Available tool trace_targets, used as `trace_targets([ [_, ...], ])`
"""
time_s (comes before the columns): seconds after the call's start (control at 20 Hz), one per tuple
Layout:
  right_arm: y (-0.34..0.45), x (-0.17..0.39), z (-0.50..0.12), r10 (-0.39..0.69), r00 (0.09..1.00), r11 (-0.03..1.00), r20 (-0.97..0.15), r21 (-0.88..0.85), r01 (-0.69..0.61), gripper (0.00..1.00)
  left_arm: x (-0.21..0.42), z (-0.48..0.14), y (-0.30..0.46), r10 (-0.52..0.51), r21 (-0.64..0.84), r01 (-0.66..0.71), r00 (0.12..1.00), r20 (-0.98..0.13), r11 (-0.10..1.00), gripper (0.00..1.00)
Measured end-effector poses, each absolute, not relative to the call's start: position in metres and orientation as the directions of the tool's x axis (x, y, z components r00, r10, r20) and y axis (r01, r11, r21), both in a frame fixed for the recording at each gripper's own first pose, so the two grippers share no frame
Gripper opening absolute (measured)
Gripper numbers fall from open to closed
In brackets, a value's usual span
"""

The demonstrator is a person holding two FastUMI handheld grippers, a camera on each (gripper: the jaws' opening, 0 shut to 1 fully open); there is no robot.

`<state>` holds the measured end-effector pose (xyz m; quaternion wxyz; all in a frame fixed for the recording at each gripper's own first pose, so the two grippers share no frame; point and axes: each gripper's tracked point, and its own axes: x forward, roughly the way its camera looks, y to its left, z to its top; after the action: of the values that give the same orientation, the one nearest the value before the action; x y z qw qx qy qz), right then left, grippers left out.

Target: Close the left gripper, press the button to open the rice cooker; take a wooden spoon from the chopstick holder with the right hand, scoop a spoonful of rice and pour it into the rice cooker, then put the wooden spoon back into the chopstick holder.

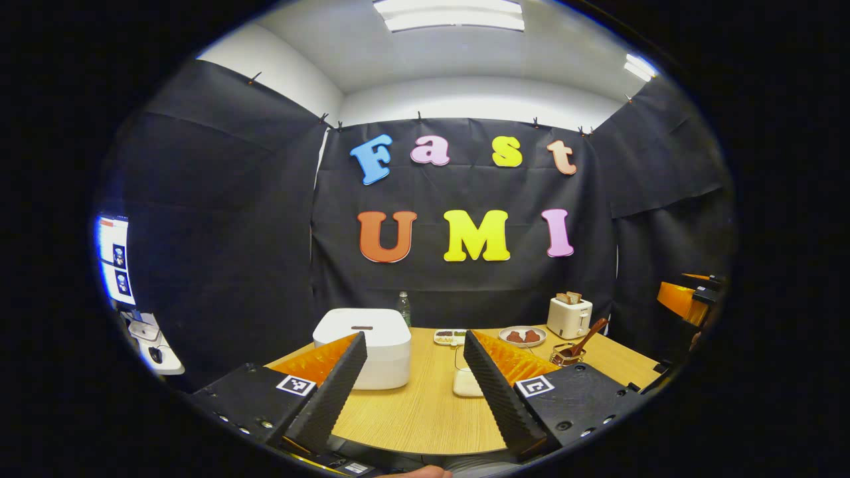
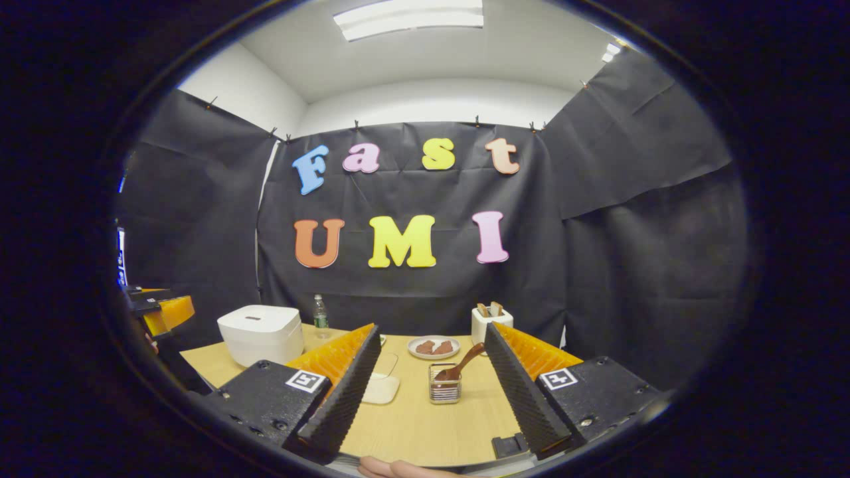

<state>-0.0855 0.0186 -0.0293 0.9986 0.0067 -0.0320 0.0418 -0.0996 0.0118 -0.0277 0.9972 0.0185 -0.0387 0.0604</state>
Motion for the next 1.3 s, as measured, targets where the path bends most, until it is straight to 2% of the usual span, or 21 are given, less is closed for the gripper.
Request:
trace_targets([
  [0.1,0.014,-0.085,-0.034,0.074,0.996,0.997,0.055,0.01,-0.075,1.0,-0.1,-0.028,0.005,0.109,0.056,-0.114,0.99,0.086,0.992,0.94],
  [0.15,0.015,-0.085,-0.033,0.077,0.995,0.997,0.057,0.009,-0.078,0.94,-0.1,-0.025,0.008,0.122,0.06,-0.128,0.987,0.101,0.99,0.94],
  [0.2,0.016,-0.085,-0.033,0.082,0.995,0.997,0.058,0.009,-0.082,1.0,-0.1,-0.021,0.009,0.128,0.059,-0.135,0.985,0.116,0.989,0.94],
  [0.8,0.026,-0.083,-0.042,0.099,0.994,0.995,0.046,-0.014,-0.099,1.0,-0.099,-0.031,0.011,0.115,0.018,-0.117,0.989,0.091,0.993,0.95],
  [0.85,0.026,-0.083,-0.042,0.099,0.994,0.995,0.045,-0.012,-0.099,0.94,-0.099,-0.033,0.011,0.116,0.017,-0.118,0.989,0.092,0.993,0.95],
  [0.9,0.026,-0.083,-0.043,0.098,0.994,0.995,0.043,-0.01,-0.097,1.0,-0.099,-0.032,0.012,0.114,0.014,-0.116,0.989,0.093,0.993,0.95],
  [0.95,0.025,-0.082,-0.044,0.096,0.995,0.995,0.04,-0.008,-0.096,1.0,-0.099,-0.031,0.012,0.112,0.012,-0.114,0.989,0.097,0.993,0.95],
  [1.0,0.026,-0.083,-0.044,0.097,0.994,0.995,0.042,-0.007,-0.096,0.95,-0.101,-0.03,0.011,0.109,0.011,-0.111,0.989,0.1,0.994,0.95],
  [1.3,0.026,-0.08,-0.05,0.097,0.995,0.995,0.033,-0.02,-0.096,0.94,-0.101,-0.036,0.004,0.095,0.024,-0.098,0.991,0.098,0.995,0.95],
])
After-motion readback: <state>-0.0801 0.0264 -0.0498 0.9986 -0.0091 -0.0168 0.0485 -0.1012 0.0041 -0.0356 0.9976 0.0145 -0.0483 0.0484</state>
